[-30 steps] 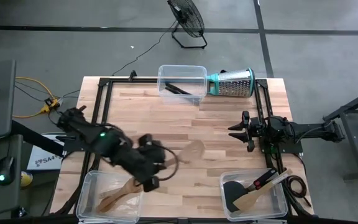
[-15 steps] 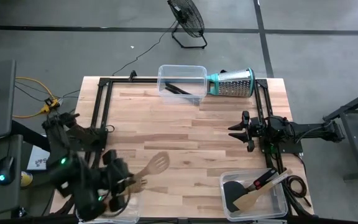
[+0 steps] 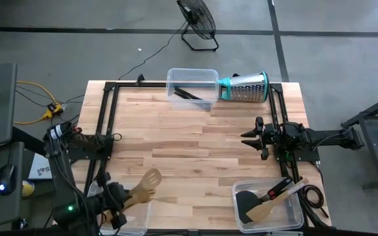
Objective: Pick & Place Kitchen Items
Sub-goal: Put the brown serving spoon into the bottom left transparent bin
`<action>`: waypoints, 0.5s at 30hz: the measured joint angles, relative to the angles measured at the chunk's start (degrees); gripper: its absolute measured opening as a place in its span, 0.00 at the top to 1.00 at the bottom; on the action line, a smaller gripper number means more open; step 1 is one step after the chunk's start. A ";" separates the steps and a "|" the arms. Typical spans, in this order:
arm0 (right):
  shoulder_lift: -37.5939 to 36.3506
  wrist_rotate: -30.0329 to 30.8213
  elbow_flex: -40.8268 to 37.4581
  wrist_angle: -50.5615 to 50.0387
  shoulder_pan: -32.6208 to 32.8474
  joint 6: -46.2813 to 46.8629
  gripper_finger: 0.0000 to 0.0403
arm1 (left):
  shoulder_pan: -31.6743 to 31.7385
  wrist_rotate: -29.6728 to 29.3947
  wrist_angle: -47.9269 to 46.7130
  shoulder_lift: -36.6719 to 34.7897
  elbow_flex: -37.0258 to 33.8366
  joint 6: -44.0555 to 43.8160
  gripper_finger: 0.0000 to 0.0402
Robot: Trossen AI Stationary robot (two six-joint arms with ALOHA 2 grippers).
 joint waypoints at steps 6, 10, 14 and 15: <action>0.00 0.00 0.00 0.01 0.00 -0.01 0.71 | -4.70 -1.58 3.00 0.01 -6.48 -10.33 0.80; 0.00 0.00 0.01 -0.01 0.01 0.00 0.71 | -8.44 -2.51 2.88 0.02 -8.87 -15.88 0.80; 0.00 0.00 0.01 -0.01 0.01 0.00 0.71 | -11.38 -3.21 2.62 0.02 -10.56 -19.63 0.79; 0.00 0.00 -0.01 0.01 0.02 0.01 0.71 | -12.08 -3.21 2.77 0.02 -10.88 -20.57 0.79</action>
